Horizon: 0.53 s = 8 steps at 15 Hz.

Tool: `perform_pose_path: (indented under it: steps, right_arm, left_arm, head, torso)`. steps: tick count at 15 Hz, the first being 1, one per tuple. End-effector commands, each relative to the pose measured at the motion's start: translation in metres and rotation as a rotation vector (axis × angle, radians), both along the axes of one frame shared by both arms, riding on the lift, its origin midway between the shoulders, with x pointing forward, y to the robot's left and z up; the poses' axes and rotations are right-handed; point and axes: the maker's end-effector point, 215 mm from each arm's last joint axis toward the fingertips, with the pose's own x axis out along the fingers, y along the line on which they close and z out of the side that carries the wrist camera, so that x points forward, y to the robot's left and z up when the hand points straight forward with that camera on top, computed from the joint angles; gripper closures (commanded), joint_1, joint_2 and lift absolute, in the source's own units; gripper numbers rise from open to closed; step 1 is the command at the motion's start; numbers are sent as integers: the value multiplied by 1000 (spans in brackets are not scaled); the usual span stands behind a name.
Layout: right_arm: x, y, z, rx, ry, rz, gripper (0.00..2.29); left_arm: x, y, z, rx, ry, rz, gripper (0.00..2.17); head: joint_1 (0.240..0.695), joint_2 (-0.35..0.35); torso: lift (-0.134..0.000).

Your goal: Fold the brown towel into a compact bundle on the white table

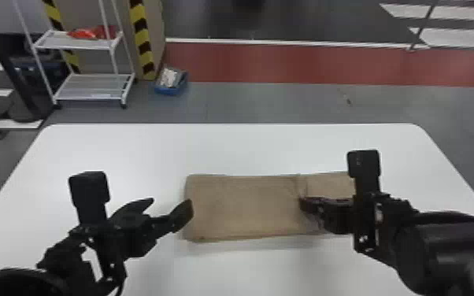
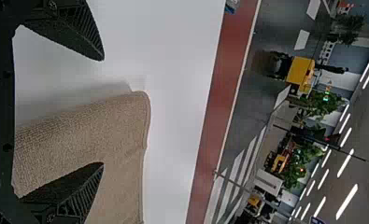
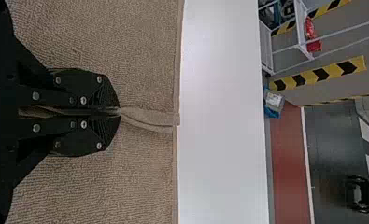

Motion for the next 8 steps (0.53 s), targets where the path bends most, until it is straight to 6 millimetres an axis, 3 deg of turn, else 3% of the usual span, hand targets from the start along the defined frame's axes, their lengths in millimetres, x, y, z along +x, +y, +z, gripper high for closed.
perform_pose_path:
  steps: [1,8]
  right_arm:
    - [-1,3,5,6,-11,6,1146]
    - [0,6,42,56,-105,5,1146]
  left_arm:
    - [-1,0,1,0,-2,-1,87]
    - [-4,4,-2,-4,5,8,87]
  head:
    - [695,-40]
    - [695,-33]
  torso:
    - [-124]
    - [-124]
